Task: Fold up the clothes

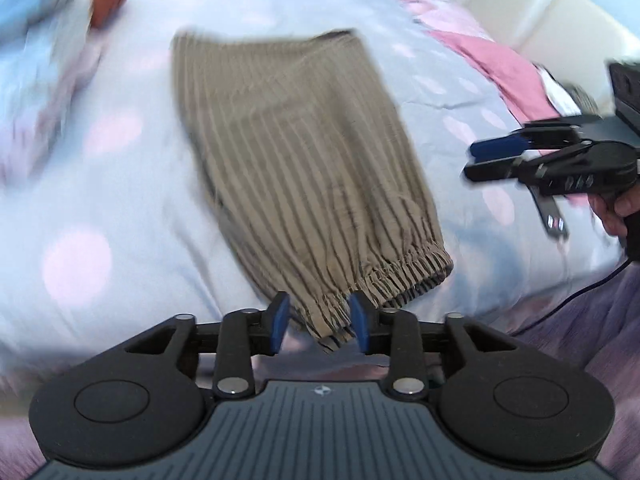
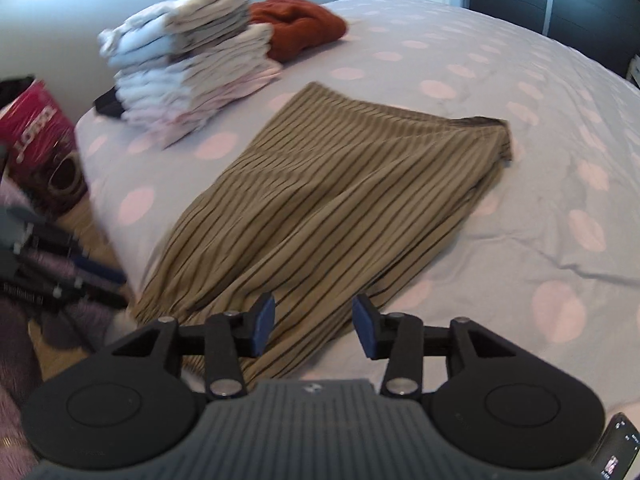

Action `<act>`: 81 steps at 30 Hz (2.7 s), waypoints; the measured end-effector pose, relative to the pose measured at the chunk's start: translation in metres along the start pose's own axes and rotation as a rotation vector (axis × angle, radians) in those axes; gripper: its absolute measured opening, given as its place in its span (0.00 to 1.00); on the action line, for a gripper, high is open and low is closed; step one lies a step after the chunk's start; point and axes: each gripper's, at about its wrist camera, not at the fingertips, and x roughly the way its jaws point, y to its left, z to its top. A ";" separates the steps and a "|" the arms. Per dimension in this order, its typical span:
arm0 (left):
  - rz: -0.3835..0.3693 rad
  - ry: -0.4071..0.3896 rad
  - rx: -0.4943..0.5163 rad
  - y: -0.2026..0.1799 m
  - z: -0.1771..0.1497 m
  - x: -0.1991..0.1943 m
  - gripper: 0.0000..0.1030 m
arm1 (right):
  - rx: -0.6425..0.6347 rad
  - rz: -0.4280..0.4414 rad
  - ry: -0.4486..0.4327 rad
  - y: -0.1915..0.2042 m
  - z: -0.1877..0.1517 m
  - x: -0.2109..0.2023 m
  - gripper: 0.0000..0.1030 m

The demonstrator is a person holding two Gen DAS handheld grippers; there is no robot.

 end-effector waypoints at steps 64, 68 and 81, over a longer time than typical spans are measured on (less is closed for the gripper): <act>0.435 -0.188 0.985 -0.102 -0.076 0.084 0.16 | -1.165 -0.348 -0.134 0.108 -0.058 0.052 0.51; 0.340 -0.144 0.861 -0.090 -0.051 0.069 0.16 | -1.237 -0.371 -0.149 0.115 -0.073 0.058 0.69; 0.148 -0.049 0.700 -0.055 -0.005 0.033 0.15 | -1.343 -0.561 -0.218 0.120 -0.099 0.062 0.25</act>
